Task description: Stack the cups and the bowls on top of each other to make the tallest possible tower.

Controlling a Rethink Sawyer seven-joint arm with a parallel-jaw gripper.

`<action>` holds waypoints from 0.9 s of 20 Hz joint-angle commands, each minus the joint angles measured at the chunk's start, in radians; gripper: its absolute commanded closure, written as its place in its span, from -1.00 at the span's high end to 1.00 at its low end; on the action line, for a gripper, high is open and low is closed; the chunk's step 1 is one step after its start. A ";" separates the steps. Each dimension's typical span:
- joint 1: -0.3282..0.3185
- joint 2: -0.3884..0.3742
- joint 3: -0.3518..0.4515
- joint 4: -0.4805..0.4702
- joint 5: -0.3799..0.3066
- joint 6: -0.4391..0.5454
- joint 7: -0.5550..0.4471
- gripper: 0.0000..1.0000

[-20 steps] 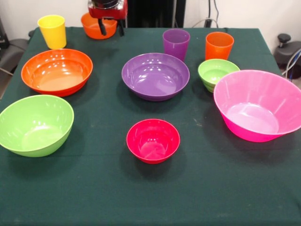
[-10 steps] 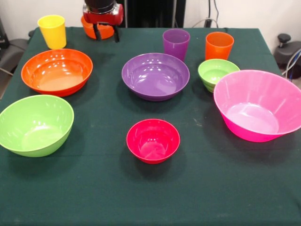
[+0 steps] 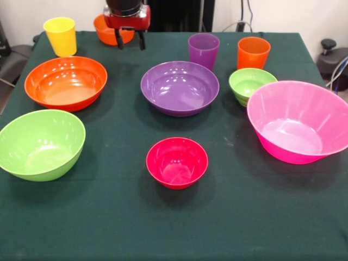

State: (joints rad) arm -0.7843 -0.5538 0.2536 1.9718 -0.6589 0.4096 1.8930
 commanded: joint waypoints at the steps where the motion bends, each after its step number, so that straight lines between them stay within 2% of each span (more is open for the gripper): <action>1: 0.068 -0.006 0.036 0.024 0.048 0.022 0.072 1.00; 8: 0.106 -0.025 0.012 0.077 0.081 -0.016 0.113 1.00; 18: 0.095 -0.002 -0.051 0.163 0.050 -0.142 0.146 1.00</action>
State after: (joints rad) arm -0.7132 -0.5807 0.2151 2.0760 -0.6128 0.3702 1.8930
